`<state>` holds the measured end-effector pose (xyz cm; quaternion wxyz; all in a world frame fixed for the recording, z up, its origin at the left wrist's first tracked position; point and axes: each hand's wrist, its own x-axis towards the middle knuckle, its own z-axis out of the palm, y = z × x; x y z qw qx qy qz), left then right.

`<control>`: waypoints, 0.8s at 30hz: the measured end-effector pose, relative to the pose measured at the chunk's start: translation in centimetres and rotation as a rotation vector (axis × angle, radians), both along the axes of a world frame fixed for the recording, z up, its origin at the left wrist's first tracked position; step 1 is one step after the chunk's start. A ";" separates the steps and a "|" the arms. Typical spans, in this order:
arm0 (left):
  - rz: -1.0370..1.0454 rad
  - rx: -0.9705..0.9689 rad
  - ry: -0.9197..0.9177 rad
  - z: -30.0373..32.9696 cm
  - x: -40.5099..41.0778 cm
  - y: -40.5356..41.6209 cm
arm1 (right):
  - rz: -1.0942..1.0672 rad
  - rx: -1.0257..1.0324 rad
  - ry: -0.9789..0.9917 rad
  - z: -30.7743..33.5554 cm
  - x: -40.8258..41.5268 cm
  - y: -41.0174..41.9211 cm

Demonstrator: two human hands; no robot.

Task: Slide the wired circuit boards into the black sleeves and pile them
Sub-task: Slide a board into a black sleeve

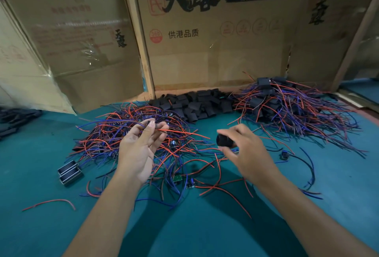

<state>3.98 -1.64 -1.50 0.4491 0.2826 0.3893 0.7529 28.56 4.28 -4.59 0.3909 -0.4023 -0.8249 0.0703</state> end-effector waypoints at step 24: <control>0.067 0.022 -0.151 0.7 0.5 -0.1 | 0.094 -0.176 0.015 0.0 -0.6 -0.7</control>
